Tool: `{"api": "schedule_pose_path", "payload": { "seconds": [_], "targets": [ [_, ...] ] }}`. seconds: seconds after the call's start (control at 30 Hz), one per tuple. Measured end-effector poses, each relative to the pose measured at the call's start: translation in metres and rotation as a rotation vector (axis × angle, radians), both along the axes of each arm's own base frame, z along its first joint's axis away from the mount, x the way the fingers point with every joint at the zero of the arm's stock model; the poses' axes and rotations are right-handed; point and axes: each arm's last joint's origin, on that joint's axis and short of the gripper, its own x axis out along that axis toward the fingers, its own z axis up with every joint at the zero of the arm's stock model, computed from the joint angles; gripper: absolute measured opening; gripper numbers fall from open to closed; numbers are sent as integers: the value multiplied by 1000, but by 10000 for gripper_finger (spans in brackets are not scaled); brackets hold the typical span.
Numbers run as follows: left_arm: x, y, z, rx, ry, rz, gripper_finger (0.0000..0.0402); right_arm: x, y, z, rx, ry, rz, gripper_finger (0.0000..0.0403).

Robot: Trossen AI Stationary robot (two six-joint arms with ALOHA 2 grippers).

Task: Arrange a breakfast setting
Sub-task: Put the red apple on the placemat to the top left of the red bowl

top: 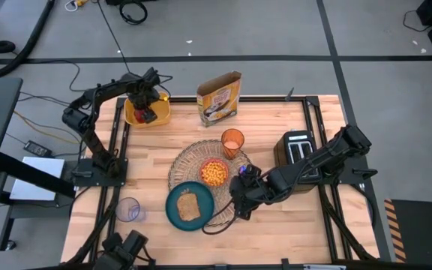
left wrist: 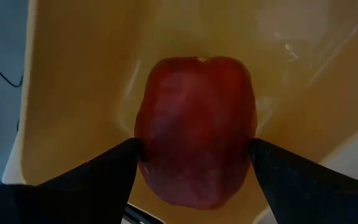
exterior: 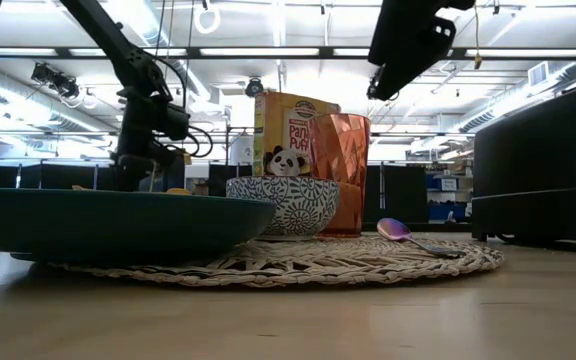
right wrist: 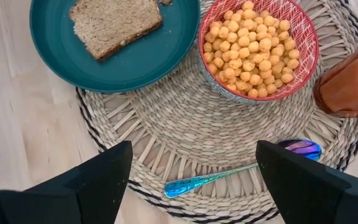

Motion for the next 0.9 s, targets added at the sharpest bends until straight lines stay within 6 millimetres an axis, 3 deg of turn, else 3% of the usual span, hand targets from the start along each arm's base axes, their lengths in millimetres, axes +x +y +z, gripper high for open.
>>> {"api": "schedule_pose_path", "payload": {
  "seconds": [0.37,0.67,0.9],
  "targets": [
    [1,1,-1,1,-21,-4,307,-2,3,0,1,0,9,351],
    [4,5,21,-4,-66,37,314,-2,5,0,2,0,13,351],
    [-2,10,20,6,-100,88,315,-2,6,0,5,0,8,351]
  ]
}}
